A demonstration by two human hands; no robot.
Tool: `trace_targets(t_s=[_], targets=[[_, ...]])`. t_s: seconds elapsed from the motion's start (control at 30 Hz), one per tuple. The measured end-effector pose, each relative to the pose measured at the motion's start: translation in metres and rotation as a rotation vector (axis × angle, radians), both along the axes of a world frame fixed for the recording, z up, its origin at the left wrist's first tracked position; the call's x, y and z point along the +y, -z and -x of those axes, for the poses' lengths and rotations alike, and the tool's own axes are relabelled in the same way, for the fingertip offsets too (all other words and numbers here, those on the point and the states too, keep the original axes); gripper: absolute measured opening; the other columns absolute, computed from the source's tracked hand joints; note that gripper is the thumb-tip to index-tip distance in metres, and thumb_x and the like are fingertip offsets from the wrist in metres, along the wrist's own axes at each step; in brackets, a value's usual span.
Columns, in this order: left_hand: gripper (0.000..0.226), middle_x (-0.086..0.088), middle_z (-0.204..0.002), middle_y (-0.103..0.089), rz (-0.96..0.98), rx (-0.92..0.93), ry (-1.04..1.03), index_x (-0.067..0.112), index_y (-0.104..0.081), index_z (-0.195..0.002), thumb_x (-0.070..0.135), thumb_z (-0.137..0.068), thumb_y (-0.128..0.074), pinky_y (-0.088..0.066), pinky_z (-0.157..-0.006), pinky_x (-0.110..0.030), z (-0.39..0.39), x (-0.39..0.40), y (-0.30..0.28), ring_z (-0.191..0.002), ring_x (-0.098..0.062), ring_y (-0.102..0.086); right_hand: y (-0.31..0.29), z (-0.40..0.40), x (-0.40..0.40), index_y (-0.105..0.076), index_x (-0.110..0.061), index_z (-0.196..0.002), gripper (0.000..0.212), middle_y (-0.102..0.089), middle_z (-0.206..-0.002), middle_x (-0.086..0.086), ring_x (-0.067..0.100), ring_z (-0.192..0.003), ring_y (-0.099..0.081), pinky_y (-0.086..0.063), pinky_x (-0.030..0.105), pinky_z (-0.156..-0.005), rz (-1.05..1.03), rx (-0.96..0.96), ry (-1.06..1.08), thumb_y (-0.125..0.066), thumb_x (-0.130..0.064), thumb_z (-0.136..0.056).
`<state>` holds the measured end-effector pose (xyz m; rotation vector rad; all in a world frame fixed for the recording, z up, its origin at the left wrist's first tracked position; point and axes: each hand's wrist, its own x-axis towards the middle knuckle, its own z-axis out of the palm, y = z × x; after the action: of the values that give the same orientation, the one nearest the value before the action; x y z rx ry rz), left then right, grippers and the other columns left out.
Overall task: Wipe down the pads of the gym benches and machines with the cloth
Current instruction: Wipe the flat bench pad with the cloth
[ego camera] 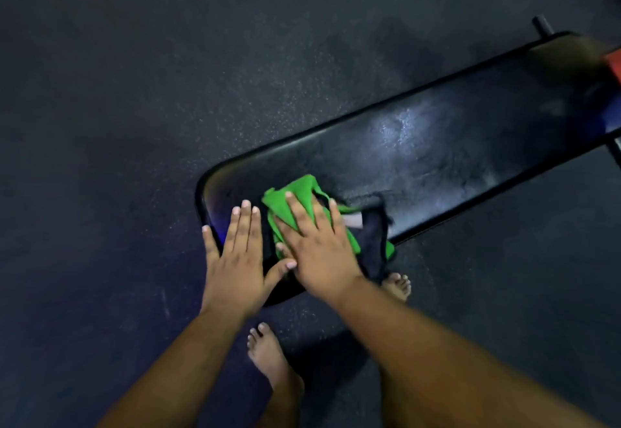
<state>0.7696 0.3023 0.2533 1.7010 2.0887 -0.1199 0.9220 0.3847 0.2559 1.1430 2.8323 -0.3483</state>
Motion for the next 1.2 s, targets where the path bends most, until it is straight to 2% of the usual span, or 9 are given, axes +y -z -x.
trace_targets(t_s=[0.07,0.23,0.37,0.5,0.6,0.7,0.93,1.13,1.2], targets=[[0.111,-0.004,-0.169,0.012,0.011,0.019,0.007,0.011,0.002,-0.161,0.090,-0.084,0.000,0.005,-0.122,-0.063,0.001,0.006,0.000,-0.156,-0.019,0.011,0.009,-0.012,0.065,-0.038,-0.041,-0.154,0.053,-0.025,-0.168,0.006,0.037,-0.145,-0.037,-0.016,0.067,-0.117,-0.095,-0.053,-0.127,-0.037,-0.053,-0.102],[0.110,-0.002,-0.169,0.014,-0.028,-0.016,-0.014,0.013,0.004,-0.161,0.091,-0.084,-0.005,0.008,-0.122,-0.061,0.001,0.020,-0.008,-0.156,-0.017,0.015,0.005,-0.070,0.165,-0.037,-0.035,-0.155,0.054,-0.017,-0.169,0.011,0.042,-0.145,-0.031,-0.028,0.064,-0.114,-0.019,-0.060,0.567,-0.034,-0.050,-0.103],[0.112,-0.003,-0.169,0.009,-0.014,0.004,-0.054,0.009,-0.002,-0.161,0.090,-0.084,-0.004,0.006,-0.122,-0.061,0.004,0.020,-0.009,-0.157,-0.019,0.008,-0.003,-0.007,0.054,-0.044,-0.029,-0.152,0.053,-0.023,-0.167,0.012,0.043,-0.132,-0.043,-0.040,0.052,-0.101,-0.025,-0.072,0.094,-0.042,-0.046,-0.101],[0.112,-0.005,-0.169,0.004,-0.018,0.028,-0.071,0.007,-0.007,-0.161,0.090,-0.085,-0.006,0.008,-0.121,-0.060,0.006,0.017,-0.001,-0.157,-0.020,0.002,0.002,0.016,0.087,-0.037,-0.043,-0.153,0.054,-0.024,-0.168,0.002,0.033,-0.148,-0.033,-0.013,0.065,-0.119,-0.003,-0.033,-0.333,-0.038,-0.055,-0.100],[0.111,-0.004,-0.169,0.008,-0.024,0.014,-0.063,0.010,-0.001,-0.161,0.090,-0.085,-0.005,0.005,-0.122,-0.061,0.004,0.019,-0.001,-0.157,-0.019,0.007,0.014,-0.018,0.181,-0.035,-0.042,-0.155,0.060,-0.028,-0.166,0.007,0.033,-0.150,-0.029,-0.001,0.070,-0.117,-0.092,-0.112,0.099,-0.024,-0.059,-0.098],[0.111,-0.004,-0.169,0.008,-0.008,0.016,-0.047,0.010,-0.001,-0.162,0.090,-0.085,-0.005,0.003,-0.122,-0.063,-0.002,0.023,-0.002,-0.157,-0.020,0.008,0.008,-0.038,0.199,-0.040,-0.035,-0.154,0.055,-0.020,-0.168,0.010,0.041,-0.148,-0.027,-0.016,0.066,-0.119,-0.014,-0.064,0.542,-0.039,-0.051,-0.101],[0.111,-0.007,-0.170,0.001,0.010,0.007,0.003,0.007,-0.008,-0.161,0.089,-0.086,-0.008,-0.005,-0.121,-0.067,-0.026,0.037,-0.003,-0.157,-0.021,0.000,0.000,-0.074,0.076,-0.037,-0.041,-0.154,0.056,-0.018,-0.170,0.004,0.035,-0.146,-0.034,-0.026,0.058,-0.119,0.025,-0.085,-0.191,-0.043,-0.055,-0.100],[0.110,-0.006,-0.170,0.006,0.001,0.019,0.143,0.009,0.000,-0.161,0.089,-0.085,-0.005,-0.001,-0.122,-0.065,-0.054,0.062,0.000,-0.157,-0.021,0.005,0.008,-0.150,0.162,-0.038,-0.038,-0.154,0.059,-0.019,-0.168,0.009,0.041,-0.146,-0.032,-0.018,0.065,-0.120,-0.012,-0.068,0.665,-0.046,-0.053,-0.098],[0.110,-0.006,-0.170,0.006,-0.004,0.005,0.170,0.008,-0.002,-0.161,0.089,-0.086,-0.006,-0.001,-0.122,-0.065,-0.065,0.074,0.003,-0.157,-0.021,0.005,0.009,-0.119,0.116,-0.041,-0.029,-0.154,0.060,-0.022,-0.167,0.015,0.045,-0.143,-0.034,-0.024,0.064,-0.118,-0.047,-0.065,0.581,-0.049,-0.048,-0.098]])
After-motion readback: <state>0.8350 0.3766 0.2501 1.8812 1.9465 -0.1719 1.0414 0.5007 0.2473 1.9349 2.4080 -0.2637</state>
